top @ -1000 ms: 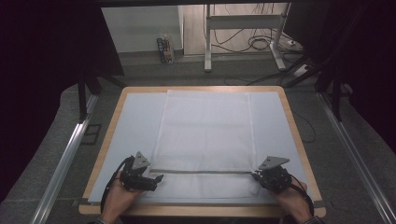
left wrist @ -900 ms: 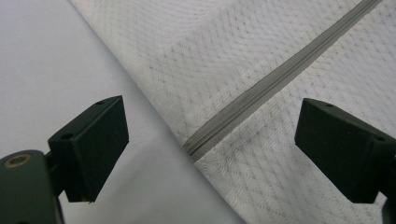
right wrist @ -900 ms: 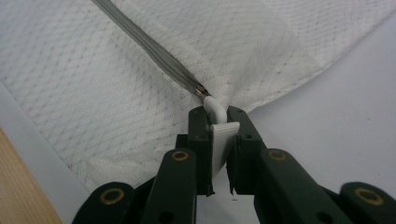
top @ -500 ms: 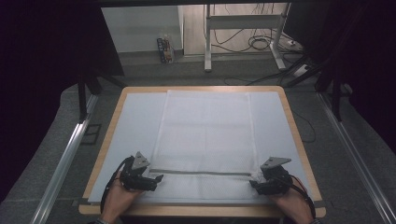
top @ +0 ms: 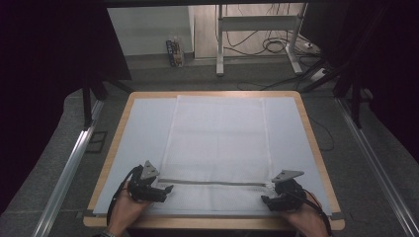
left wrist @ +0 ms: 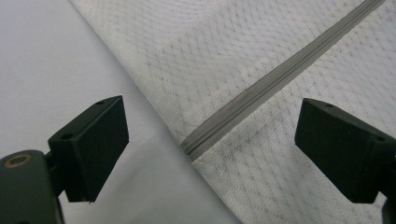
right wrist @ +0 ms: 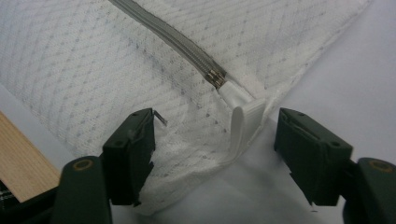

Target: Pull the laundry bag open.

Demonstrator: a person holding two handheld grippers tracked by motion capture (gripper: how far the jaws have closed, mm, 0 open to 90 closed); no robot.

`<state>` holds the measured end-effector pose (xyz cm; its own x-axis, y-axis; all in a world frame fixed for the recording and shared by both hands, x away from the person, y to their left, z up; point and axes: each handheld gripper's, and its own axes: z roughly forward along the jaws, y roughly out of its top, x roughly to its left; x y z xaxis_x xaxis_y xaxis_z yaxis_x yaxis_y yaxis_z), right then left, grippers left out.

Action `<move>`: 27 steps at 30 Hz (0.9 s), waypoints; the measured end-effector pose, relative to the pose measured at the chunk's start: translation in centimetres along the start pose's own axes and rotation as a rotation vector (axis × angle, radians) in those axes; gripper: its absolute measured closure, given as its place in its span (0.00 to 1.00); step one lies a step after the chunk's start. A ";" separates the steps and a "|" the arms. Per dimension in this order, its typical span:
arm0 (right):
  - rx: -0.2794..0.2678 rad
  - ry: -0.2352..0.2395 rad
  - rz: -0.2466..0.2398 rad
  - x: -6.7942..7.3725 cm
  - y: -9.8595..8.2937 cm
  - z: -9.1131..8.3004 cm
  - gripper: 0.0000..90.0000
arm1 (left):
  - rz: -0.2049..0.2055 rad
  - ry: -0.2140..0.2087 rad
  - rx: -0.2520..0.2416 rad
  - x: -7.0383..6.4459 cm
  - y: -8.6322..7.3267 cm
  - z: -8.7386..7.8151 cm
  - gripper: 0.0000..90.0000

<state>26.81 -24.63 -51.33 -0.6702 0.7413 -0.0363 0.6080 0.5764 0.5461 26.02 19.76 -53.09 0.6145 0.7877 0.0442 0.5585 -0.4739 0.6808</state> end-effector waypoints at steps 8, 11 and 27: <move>-0.021 -0.027 0.027 0.8 -0.3 -0.4 0.66 | 0.018 0.006 0.003 -0.3 0.1 0.0 0.11; -0.032 -0.020 0.021 0.8 -0.4 -0.4 0.83 | 0.018 0.007 -0.001 -0.4 0.2 0.0 0.11; -0.115 -0.010 -0.020 -0.1 -0.4 -1.7 0.98 | 0.014 0.008 -0.013 -0.3 0.3 -0.1 0.11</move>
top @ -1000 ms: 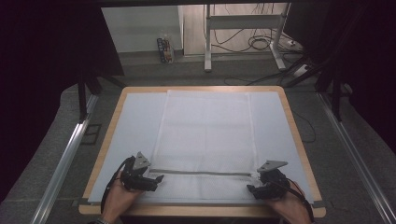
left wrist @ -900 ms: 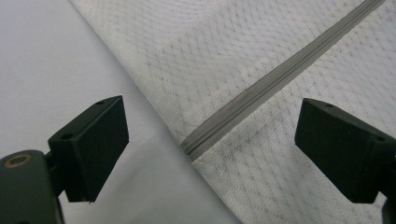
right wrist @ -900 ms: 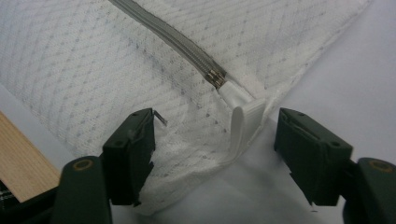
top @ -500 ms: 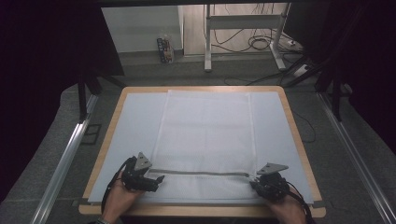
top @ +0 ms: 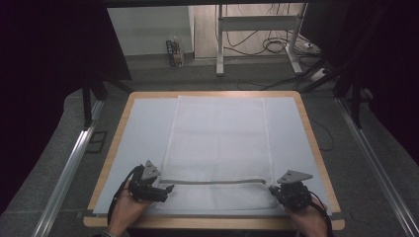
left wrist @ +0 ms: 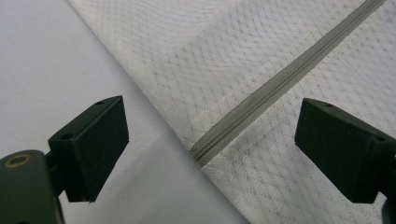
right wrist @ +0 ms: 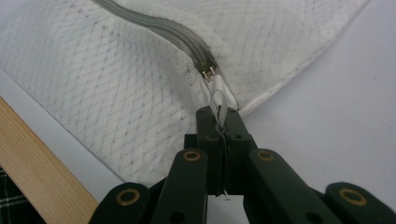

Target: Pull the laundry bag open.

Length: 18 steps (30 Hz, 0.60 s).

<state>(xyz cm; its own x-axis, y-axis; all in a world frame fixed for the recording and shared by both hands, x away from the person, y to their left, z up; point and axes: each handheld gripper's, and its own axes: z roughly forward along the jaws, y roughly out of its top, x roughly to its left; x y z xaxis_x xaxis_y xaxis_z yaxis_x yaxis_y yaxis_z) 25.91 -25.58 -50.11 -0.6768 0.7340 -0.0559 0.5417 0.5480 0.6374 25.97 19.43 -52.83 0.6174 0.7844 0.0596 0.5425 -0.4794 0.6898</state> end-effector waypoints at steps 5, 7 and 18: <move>-0.025 -0.003 -0.010 0.1 0.1 -0.5 0.97 | 0.001 -0.003 -0.001 0.1 0.0 -0.1 0.11; 0.023 0.019 -0.003 0.0 0.0 0.1 0.95 | 0.002 -0.002 0.001 0.1 0.0 -0.1 0.11; 0.119 -0.037 0.068 0.4 -0.4 1.3 0.22 | 0.004 -0.001 0.004 0.0 0.0 0.0 0.11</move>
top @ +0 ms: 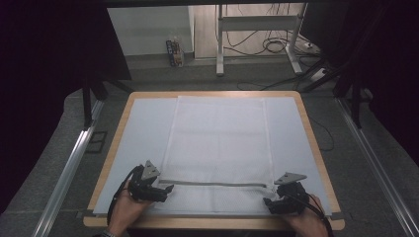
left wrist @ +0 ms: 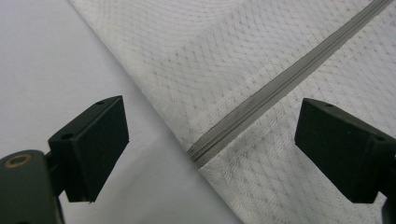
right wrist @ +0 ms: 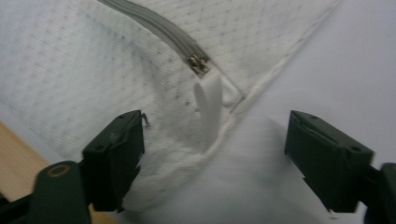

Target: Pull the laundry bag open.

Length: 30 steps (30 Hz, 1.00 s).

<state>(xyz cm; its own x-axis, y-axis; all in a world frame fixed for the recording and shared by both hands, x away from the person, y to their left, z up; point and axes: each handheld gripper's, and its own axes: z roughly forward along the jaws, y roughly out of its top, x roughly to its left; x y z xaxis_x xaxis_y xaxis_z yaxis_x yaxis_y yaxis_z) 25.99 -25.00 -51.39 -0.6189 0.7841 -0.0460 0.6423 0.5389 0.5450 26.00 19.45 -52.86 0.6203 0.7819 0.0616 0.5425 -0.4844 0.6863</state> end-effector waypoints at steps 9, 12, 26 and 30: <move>-0.006 -0.027 0.053 1.5 0.0 -0.4 0.71 | 0.013 0.008 -0.002 -0.3 0.1 0.0 0.11; -0.021 -0.026 0.051 1.0 -0.1 -0.5 0.96 | 0.018 0.007 -0.003 -0.2 0.1 -0.1 0.11; -0.148 0.030 -0.077 0.4 -0.1 -2.1 0.98 | 0.000 -0.030 -0.038 -0.2 0.9 -0.3 0.11; -0.205 0.050 -0.086 -0.2 -0.2 -2.8 0.98 | 0.006 -0.079 -0.071 -0.8 2.5 -0.1 0.11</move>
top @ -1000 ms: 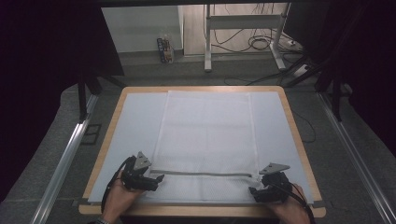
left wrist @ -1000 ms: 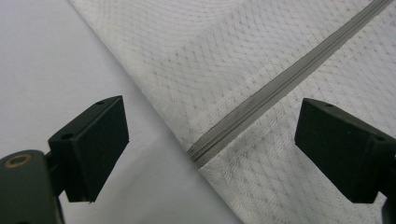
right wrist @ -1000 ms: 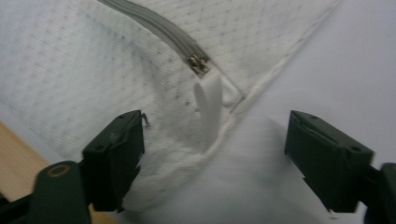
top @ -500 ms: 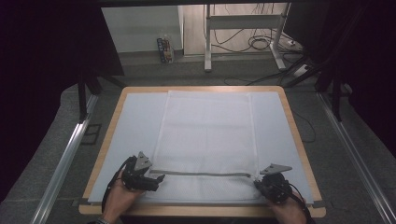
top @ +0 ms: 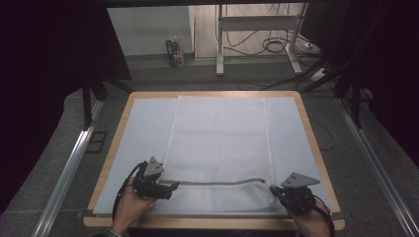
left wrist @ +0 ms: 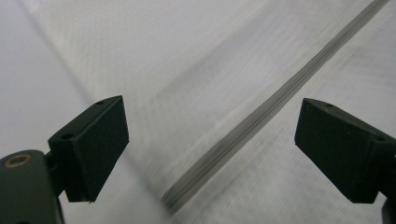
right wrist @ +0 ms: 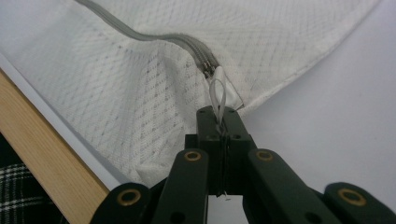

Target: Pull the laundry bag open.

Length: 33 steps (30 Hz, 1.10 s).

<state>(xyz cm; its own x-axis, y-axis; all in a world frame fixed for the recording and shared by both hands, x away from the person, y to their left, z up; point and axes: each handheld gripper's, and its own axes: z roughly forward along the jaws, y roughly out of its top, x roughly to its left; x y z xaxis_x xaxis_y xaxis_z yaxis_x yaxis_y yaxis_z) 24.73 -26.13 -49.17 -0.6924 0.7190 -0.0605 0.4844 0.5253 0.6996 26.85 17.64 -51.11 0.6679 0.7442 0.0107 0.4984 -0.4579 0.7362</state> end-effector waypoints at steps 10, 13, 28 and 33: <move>-0.084 0.002 -0.064 0.0 0.1 -1.2 0.98 | 0.118 -0.121 -0.051 -3.7 7.2 3.2 0.11; -0.092 0.002 -0.063 -0.1 0.1 -1.3 0.98 | 0.160 -0.144 -0.059 -5.0 9.6 4.7 0.11; -0.102 0.017 -0.076 -0.3 0.0 -1.5 0.97 | 0.274 -0.287 -0.037 -12.0 18.7 12.5 0.10; -0.098 0.020 -0.086 -0.4 -0.1 -1.5 0.97 | 0.316 -0.336 -0.002 -14.6 20.5 14.9 0.09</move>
<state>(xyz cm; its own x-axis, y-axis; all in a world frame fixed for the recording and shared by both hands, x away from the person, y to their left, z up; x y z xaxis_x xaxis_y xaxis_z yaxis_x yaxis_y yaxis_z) 24.12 -27.18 -48.12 -0.7402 0.6633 -0.1096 0.3688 0.5370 0.7587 35.58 -9.85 -46.24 0.9292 0.3693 0.0151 0.2407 -0.6355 0.7336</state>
